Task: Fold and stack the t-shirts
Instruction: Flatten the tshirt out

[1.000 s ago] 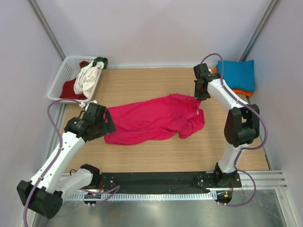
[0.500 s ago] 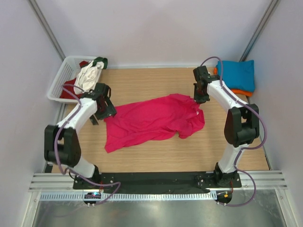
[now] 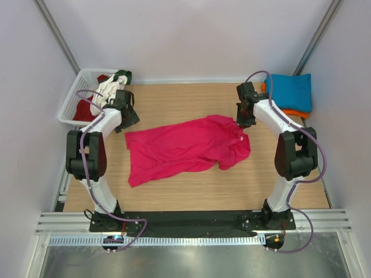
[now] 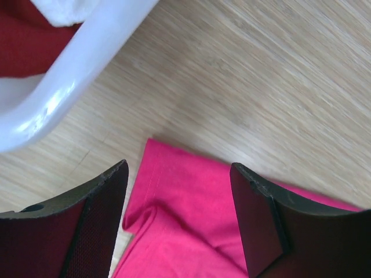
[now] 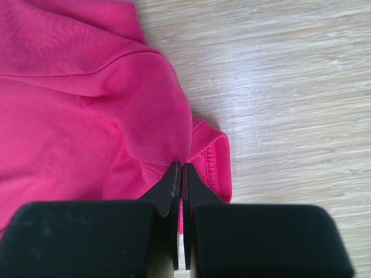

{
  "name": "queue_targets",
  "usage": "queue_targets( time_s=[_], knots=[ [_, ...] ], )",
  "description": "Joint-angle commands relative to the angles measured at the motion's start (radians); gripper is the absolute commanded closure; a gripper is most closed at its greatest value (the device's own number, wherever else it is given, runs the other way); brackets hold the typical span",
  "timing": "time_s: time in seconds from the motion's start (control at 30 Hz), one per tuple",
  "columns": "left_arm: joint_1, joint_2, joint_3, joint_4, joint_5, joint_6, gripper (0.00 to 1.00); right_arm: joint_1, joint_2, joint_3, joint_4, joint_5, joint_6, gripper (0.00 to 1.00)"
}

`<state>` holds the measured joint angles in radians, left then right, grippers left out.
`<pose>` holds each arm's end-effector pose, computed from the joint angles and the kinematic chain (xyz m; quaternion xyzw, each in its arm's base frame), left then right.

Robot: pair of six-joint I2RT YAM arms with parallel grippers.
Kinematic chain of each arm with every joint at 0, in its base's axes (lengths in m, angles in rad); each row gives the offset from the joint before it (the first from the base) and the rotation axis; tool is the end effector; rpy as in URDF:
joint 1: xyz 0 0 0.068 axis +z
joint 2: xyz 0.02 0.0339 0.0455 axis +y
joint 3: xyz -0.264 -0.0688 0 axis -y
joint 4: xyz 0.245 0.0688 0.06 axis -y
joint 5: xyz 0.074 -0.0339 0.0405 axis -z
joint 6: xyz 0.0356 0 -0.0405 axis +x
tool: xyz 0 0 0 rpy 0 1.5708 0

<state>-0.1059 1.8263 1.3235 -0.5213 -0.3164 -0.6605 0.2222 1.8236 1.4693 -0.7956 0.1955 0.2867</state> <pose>0.3854 -0.0298 0.2113 -0.3012 0.9029 0.0410 0.3040 0.3733 0.0772 0.2410 0.0518 0.9721 -0.0400 0.2252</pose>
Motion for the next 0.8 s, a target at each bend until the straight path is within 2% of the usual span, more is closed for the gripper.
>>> queue_targets(
  time_s=[0.0, 0.27, 0.47, 0.57, 0.6, 0.67, 0.77],
  knots=[
    [0.005, 0.025, -0.006, 0.092, -0.039, 0.007, 0.28, 0.002, -0.037, 0.006, 0.012, -0.001, -0.014, 0.99],
    [0.006, 0.076, -0.014, 0.101, -0.07, 0.001, 0.34, 0.0, -0.012, 0.048, -0.014, 0.012, -0.035, 0.99],
    [0.017, 0.065, -0.056, 0.087, -0.079, -0.025, 0.34, 0.0, -0.004, 0.066, -0.027, 0.025, -0.035, 0.99],
    [0.02, 0.077, -0.07, 0.104, -0.067, -0.031, 0.36, 0.0, 0.008, 0.077, -0.028, 0.022, -0.035, 0.99],
    [0.02, 0.082, -0.069, 0.11, -0.063, -0.031, 0.4, -0.001, 0.012, 0.082, -0.031, 0.022, -0.035, 0.99],
    [0.018, 0.088, -0.072, 0.127, -0.061, -0.033, 0.43, -0.001, 0.019, 0.091, -0.039, 0.022, -0.037, 0.99],
    [0.021, 0.1, -0.075, 0.151, -0.07, -0.03, 0.43, -0.003, 0.019, 0.089, -0.042, 0.024, -0.035, 0.99]
  ],
)
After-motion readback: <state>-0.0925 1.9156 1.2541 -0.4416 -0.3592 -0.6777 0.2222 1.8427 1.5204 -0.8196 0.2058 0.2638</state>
